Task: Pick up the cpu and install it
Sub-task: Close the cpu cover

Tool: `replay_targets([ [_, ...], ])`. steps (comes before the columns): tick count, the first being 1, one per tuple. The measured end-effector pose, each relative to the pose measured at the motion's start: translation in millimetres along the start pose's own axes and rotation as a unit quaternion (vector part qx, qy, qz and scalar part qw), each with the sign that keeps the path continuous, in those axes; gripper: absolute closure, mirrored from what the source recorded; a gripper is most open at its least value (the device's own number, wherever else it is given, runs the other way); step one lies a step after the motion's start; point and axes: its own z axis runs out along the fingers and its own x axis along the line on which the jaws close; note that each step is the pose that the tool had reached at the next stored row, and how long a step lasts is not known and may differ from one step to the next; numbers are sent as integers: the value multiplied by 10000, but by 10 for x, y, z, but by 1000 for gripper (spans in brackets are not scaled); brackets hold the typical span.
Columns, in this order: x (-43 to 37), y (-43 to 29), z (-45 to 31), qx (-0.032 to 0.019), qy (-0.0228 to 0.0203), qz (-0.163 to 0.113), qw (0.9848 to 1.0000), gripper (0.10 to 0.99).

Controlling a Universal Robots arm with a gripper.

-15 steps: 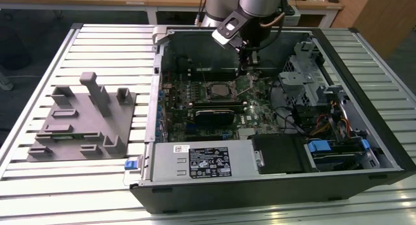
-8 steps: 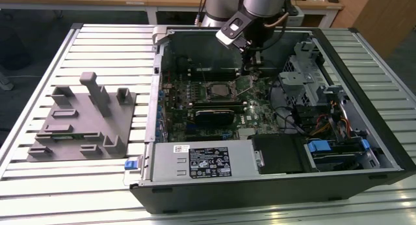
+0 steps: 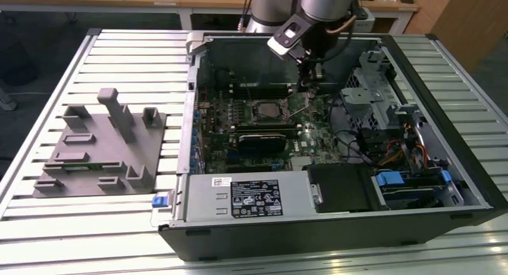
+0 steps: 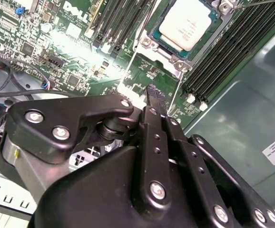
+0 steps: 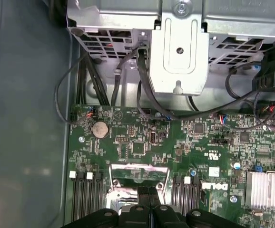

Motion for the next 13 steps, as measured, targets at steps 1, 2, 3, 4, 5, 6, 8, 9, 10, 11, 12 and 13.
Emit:
replay_targets([
  [1,0,8,1,0,0,-1,10000,980],
  [2,-1,17,3,0,0,-2,10000,980],
  [3,-1,30,6,0,1,-4,10000,980],
  [4,-2,44,10,0,1,-6,10000,980],
  [5,-2,57,14,0,1,-8,10000,980],
  [6,-3,68,19,0,1,-9,10000,980],
  [8,-4,85,30,0,0,-10,10000,980],
  [9,-4,84,40,0,1,-10,10000,980],
  [10,-4,84,51,0,1,-11,10000,980],
  [11,-5,85,64,0,0,-11,10000,980],
  [12,-5,87,75,0,0,-13,10000,980],
  [13,-3,93,84,0,1,-15,10000,980],
])
